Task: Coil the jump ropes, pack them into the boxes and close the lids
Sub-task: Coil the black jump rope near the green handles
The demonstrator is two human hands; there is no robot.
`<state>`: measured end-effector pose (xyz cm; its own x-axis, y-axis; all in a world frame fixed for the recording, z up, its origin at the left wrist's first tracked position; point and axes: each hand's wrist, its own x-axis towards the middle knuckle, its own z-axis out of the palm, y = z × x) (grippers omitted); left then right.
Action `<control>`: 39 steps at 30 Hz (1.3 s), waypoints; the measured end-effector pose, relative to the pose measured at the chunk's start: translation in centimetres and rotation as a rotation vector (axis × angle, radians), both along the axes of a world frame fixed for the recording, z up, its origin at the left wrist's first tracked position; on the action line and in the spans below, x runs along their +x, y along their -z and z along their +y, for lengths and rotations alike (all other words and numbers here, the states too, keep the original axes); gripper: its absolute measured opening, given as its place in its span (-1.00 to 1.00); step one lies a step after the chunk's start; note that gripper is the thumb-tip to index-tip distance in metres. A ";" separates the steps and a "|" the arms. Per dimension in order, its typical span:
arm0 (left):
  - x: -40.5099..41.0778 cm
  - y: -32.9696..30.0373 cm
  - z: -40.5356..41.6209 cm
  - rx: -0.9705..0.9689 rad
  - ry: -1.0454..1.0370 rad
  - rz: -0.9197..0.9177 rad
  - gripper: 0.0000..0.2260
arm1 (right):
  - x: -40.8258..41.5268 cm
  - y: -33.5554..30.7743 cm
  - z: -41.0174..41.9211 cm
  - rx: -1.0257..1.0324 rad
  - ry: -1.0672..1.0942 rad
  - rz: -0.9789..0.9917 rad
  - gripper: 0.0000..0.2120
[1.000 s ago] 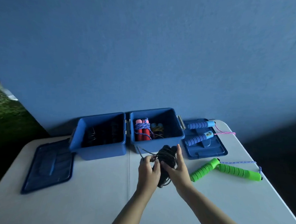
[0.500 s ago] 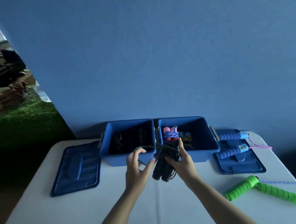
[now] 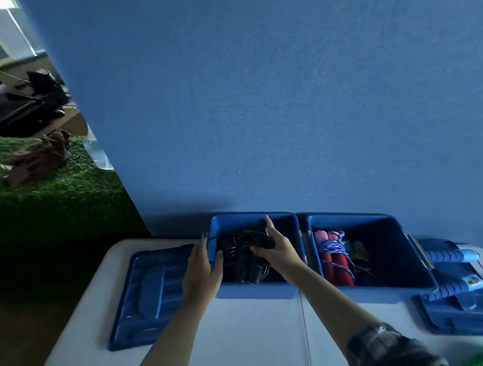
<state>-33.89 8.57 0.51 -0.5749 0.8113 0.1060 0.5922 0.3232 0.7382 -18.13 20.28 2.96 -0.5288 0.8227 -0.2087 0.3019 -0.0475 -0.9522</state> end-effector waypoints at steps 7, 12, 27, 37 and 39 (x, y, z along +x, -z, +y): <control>-2.2 2.3 -0.5 -0.025 -0.155 -0.082 -0.43 | -4.9 3.7 0.6 -0.166 -0.109 0.014 -0.14; -2.8 2.8 -0.5 0.044 -0.157 0.051 -0.42 | -6.1 4.5 1.2 -0.056 -0.124 -0.165 -0.19; -2.2 3.0 0.3 0.077 0.077 0.572 -0.71 | -4.9 3.3 -1.1 0.532 -0.171 -0.644 -0.26; -2.5 4.3 0.8 0.123 0.178 0.416 -0.76 | -6.5 4.4 -1.3 0.847 -0.448 -0.698 -0.42; -2.1 4.7 0.7 0.170 0.137 0.289 -0.74 | -6.7 4.3 -1.4 0.876 -0.493 -0.725 -0.39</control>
